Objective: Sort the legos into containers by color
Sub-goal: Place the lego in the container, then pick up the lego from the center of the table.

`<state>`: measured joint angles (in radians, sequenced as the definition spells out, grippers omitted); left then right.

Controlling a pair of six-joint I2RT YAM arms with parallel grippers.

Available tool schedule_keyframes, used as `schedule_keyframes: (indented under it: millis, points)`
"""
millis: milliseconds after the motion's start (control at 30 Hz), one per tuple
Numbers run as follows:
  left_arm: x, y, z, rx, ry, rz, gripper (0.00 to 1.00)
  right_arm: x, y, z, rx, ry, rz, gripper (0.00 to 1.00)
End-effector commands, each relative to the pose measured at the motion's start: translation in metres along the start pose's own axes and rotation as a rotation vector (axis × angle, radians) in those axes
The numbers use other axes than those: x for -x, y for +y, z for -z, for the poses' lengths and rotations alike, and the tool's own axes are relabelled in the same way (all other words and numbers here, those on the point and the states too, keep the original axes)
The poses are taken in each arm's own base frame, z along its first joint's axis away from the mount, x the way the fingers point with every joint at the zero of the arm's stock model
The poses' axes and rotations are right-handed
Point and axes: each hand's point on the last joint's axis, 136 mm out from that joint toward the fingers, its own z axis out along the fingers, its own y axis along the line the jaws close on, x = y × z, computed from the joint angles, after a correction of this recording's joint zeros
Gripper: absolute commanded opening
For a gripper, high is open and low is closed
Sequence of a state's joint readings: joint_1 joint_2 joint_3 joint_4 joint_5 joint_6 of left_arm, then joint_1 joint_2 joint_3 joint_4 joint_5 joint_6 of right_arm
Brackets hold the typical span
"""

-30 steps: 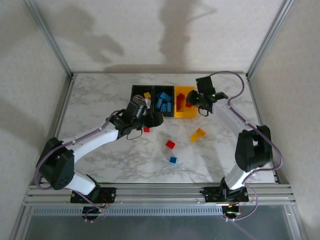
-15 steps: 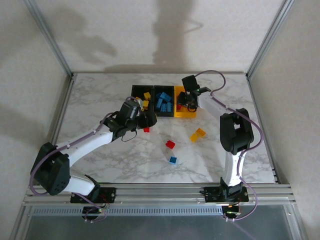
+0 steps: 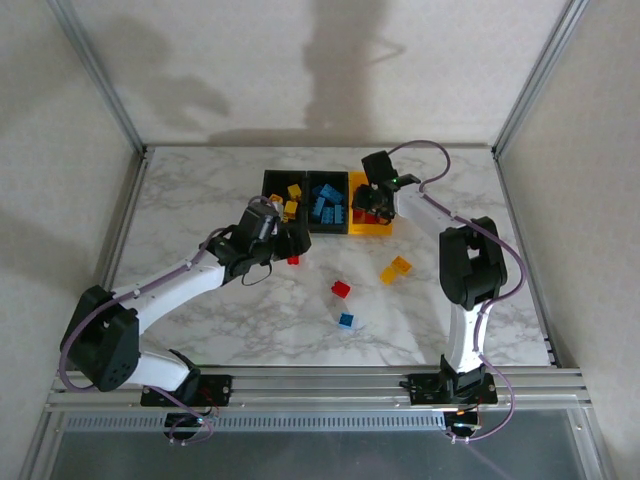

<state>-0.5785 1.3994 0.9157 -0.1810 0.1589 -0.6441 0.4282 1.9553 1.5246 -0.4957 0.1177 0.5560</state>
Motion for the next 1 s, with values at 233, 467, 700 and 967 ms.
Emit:
schedule_keyframes:
  millis: [233,467,700,967]
  points:
    - [-0.008,0.038,-0.001,0.156,0.001,0.033,0.77,0.009,0.03,0.071,0.121,-0.117,0.059,0.57]
    - [-0.016,0.059,-0.021,0.26,0.033,0.02,0.74,-0.041,0.04,0.097,0.281,-0.108,0.115,0.57]
    - [-0.022,0.066,-0.054,0.329,0.072,-0.028,0.73,-0.098,-0.002,0.098,0.231,-0.058,0.09,0.57]
    - [-0.025,0.065,-0.08,0.364,0.095,-0.061,0.74,-0.126,-0.027,0.095,0.202,-0.031,0.051,0.57]
